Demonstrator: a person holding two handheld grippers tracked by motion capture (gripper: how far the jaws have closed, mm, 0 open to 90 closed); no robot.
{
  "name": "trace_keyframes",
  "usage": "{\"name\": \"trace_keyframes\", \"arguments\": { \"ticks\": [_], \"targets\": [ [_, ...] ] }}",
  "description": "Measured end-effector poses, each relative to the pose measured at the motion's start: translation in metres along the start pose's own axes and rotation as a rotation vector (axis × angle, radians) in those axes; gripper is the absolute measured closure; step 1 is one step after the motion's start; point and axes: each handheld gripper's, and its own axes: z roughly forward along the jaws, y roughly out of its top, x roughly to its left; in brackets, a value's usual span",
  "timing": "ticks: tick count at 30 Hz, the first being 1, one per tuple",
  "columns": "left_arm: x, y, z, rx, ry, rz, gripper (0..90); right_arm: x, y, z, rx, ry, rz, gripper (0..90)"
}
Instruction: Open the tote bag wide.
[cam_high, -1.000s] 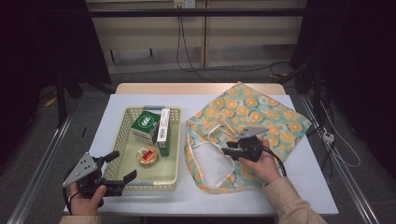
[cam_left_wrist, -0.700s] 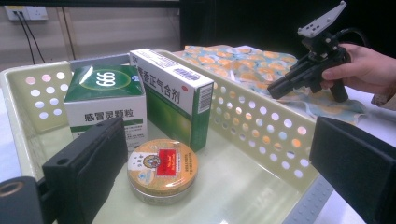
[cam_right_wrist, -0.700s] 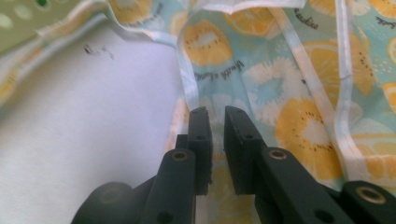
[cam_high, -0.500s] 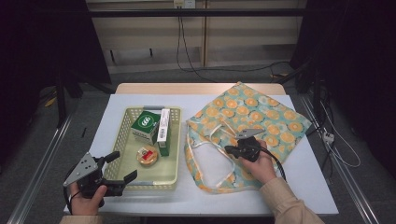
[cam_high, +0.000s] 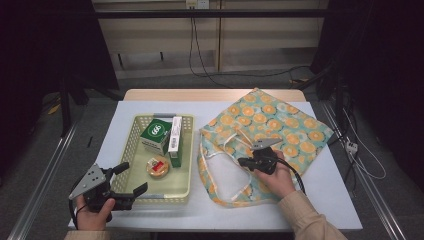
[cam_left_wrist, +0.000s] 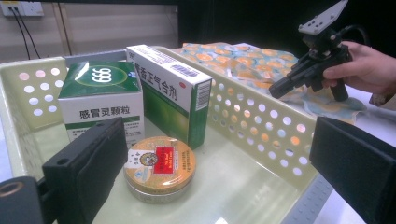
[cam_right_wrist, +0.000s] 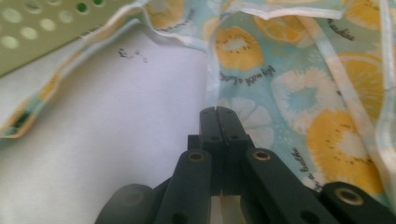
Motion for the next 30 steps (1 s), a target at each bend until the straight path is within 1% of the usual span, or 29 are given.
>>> {"name": "trace_keyframes", "arguments": {
  "ticks": [1, 3, 6, 10, 12, 14, 15, 17, 19, 20, 22, 24, 26, 29, 30],
  "targets": [
    [0.000, 0.000, 0.000, 0.000, -0.001, 0.001, 4.2, 0.002, 0.001, 0.000, -0.002, 0.007, -0.007, 90.0],
    [0.000, 0.001, -0.001, -0.004, 0.001, 0.001, 4.2, 0.005, 0.002, -0.001, 0.006, 0.006, -0.023, 90.0],
    [0.000, 0.001, -0.001, -0.005, 0.002, 0.001, 4.2, 0.009, 0.003, -0.003, -0.009, 0.055, -0.008, 90.0],
    [0.000, 0.001, -0.001, -0.002, 0.002, 0.002, 4.2, 0.019, 0.006, -0.006, 0.000, 0.097, -0.023, 90.0],
    [0.000, 0.001, -0.001, -0.003, 0.005, 0.000, 4.2, 0.025, 0.009, -0.010, -0.015, 0.106, -0.027, 90.0],
    [0.001, 0.001, -0.001, -0.004, 0.004, 0.002, 4.2, 0.025, 0.012, -0.014, -0.033, 0.098, -0.024, 90.0],
    [0.000, 0.001, -0.001, -0.002, 0.004, 0.000, 4.2, 0.023, 0.013, -0.016, -0.045, 0.094, -0.023, 90.0],
    [0.001, 0.001, -0.002, -0.003, 0.005, 0.000, 4.2, 0.015, 0.014, -0.020, -0.061, 0.070, -0.008, 90.0],
    [0.001, 0.001, -0.003, -0.004, 0.008, 0.003, 4.2, 0.005, 0.013, -0.026, -0.082, 0.042, 0.020, 90.0],
    [0.001, 0.001, -0.003, -0.008, 0.008, -0.004, 4.2, -0.001, 0.013, -0.029, -0.089, 0.025, 0.034, 90.0],
    [0.001, 0.001, -0.003, -0.008, 0.010, -0.004, 4.2, -0.012, 0.011, -0.034, -0.109, 0.002, 0.060, 90.0],
    [0.000, 0.001, -0.003, -0.008, 0.009, -0.005, 4.2, -0.022, 0.008, -0.037, -0.113, -0.020, 0.083, 90.0],
    [0.001, 0.001, -0.002, -0.002, 0.008, 0.002, 4.2, -0.030, 0.005, -0.039, -0.110, -0.045, 0.095, 90.0],
    [0.000, 0.001, -0.002, -0.003, 0.008, -0.002, 4.2, -0.041, 0.000, -0.039, -0.103, -0.076, 0.115, 90.0],
    [0.001, 0.000, -0.001, -0.002, 0.009, -0.002, 4.2, -0.043, -0.002, -0.039, -0.101, -0.080, 0.115, 90.0]
  ]
}}
